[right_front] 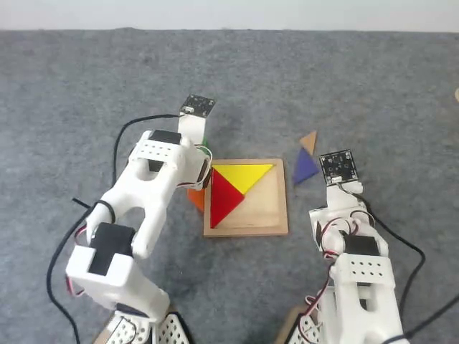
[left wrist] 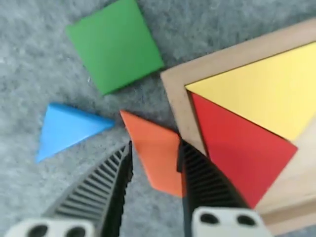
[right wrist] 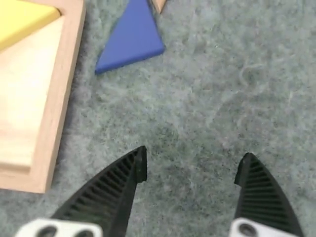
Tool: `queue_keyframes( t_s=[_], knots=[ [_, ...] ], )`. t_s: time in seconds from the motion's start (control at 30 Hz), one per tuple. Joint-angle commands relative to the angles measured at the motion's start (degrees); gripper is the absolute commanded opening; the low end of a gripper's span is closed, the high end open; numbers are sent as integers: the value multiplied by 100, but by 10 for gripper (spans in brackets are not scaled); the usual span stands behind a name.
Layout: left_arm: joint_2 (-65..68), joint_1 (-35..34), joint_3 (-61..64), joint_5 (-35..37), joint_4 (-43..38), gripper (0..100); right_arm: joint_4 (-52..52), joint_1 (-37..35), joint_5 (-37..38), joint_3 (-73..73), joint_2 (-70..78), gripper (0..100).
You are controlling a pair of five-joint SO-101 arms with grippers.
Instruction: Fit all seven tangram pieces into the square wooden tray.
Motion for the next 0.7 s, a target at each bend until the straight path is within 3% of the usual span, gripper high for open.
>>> queue_keyframes(
  t_s=[0.0, 0.67],
  knots=[
    [88, 26, -13, -202, -26, 183, -101, 57, 70, -35, -154, 288],
    [97, -26, -66, -686, 554, 189, -101, 57, 70, -35, -145, 288]
  ],
)
